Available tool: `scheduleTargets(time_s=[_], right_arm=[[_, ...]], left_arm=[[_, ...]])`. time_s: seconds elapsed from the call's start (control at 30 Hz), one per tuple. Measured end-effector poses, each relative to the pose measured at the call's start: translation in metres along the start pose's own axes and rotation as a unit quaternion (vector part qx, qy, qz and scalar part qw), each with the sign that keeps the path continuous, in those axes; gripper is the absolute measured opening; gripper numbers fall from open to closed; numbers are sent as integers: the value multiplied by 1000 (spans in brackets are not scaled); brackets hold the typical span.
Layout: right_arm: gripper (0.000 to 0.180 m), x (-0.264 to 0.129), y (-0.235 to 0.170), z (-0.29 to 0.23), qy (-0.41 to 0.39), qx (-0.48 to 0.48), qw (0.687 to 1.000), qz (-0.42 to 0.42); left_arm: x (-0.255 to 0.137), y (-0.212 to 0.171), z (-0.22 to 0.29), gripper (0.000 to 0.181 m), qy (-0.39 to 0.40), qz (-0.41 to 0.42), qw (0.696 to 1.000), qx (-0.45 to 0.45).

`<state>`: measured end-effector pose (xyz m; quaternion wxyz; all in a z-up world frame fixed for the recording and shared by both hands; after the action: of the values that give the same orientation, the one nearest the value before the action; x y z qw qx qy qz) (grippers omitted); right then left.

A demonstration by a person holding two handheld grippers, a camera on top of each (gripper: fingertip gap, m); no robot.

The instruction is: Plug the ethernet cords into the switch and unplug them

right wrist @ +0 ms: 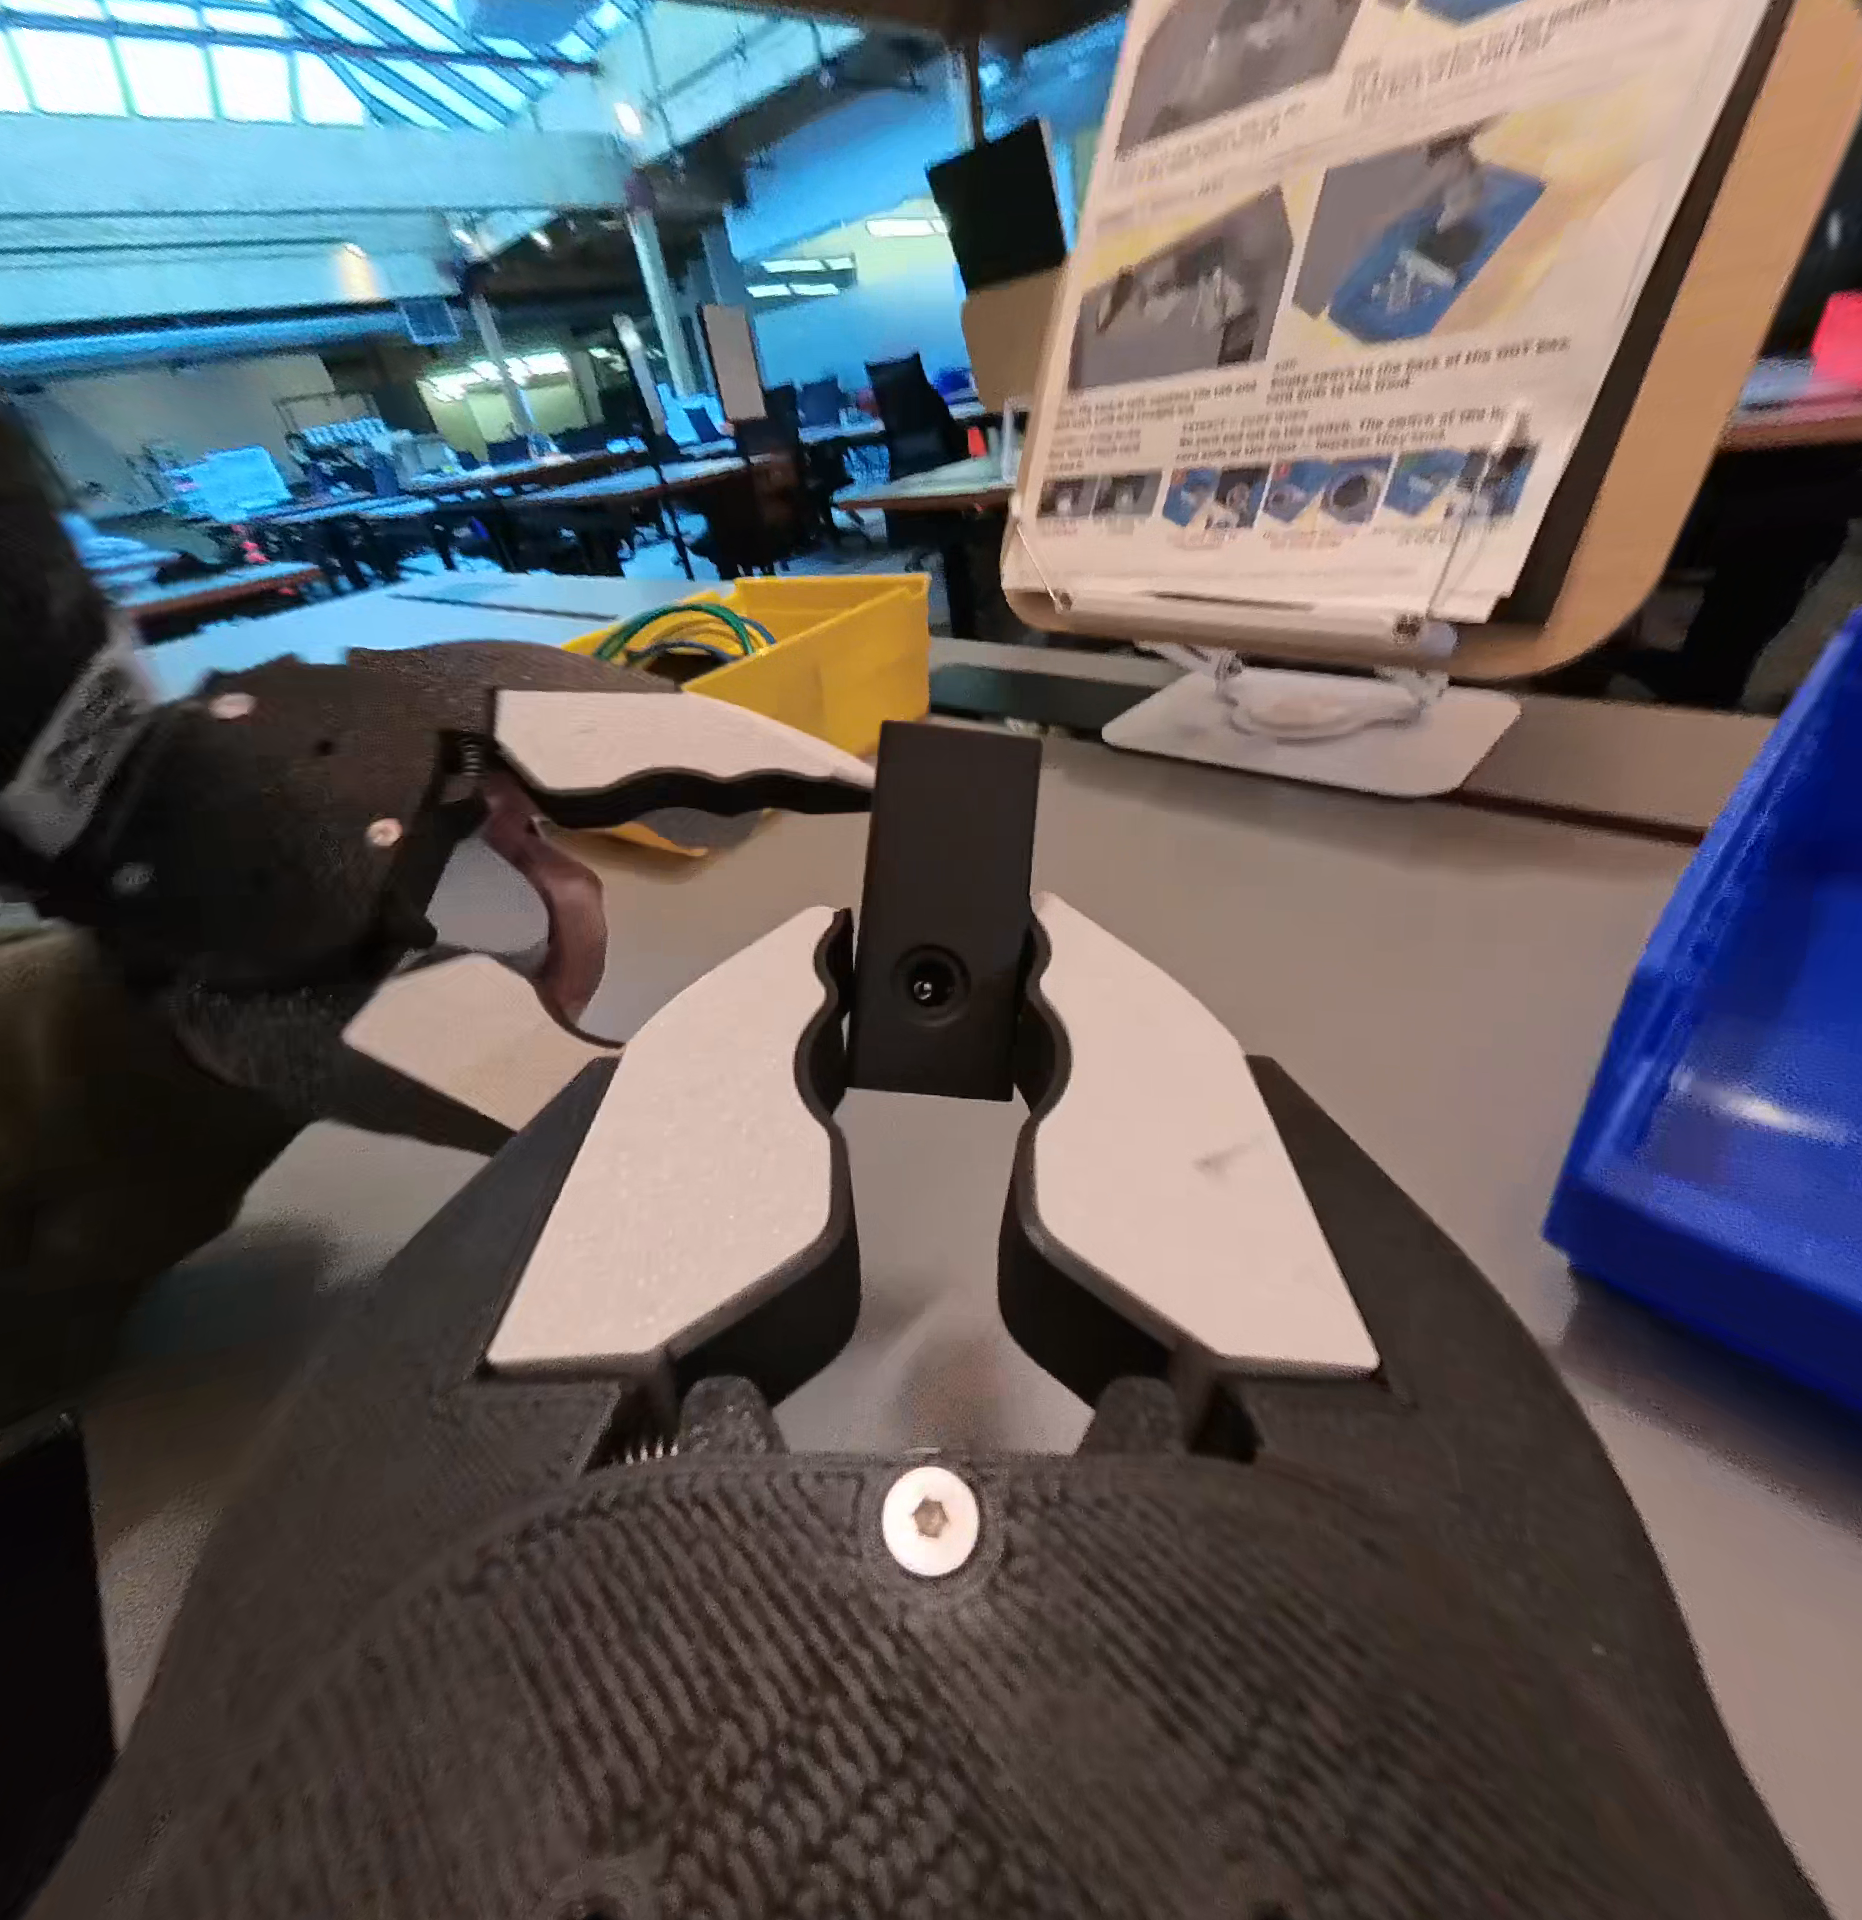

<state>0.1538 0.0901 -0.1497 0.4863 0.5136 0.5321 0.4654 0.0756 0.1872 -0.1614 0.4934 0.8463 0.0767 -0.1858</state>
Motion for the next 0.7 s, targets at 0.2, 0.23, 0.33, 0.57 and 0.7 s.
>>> scheduleTargets(time_s=[0.2, 0.23, 0.33, 0.57, 0.7], right_arm=[[29, -35, 19, -5, 123, -130, 973, 146], [30, -37, 19, -9, 135, -151, 967, 155], [29, -39, 18, -21, 162, -210, 951, 160], [29, -39, 17, -38, 181, -291, 929, 142], [29, -41, 22, -44, 176, -321, 920, 137]], left_arm=[[-24, -2, -13, 95, -402, 148, 751, -503], [-27, -3, -16, 77, -472, 166, 666, -553], [-30, -7, -8, 50, -587, 174, 519, -596], [-25, -3, 19, 76, -633, 128, 523, -556], [-16, -11, 14, 88, -594, 109, 549, -578]])
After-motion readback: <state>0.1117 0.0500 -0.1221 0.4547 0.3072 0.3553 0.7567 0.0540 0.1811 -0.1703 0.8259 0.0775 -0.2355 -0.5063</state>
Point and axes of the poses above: each gripper's, where its closed fingertips meet, x out along the fingers, y out of its top, z = x × y across the jaws, the point moved 7 cm from there along -x, back along the fingers, and after that the axes turned 3 degrees about -x, right-handed, at the moved point
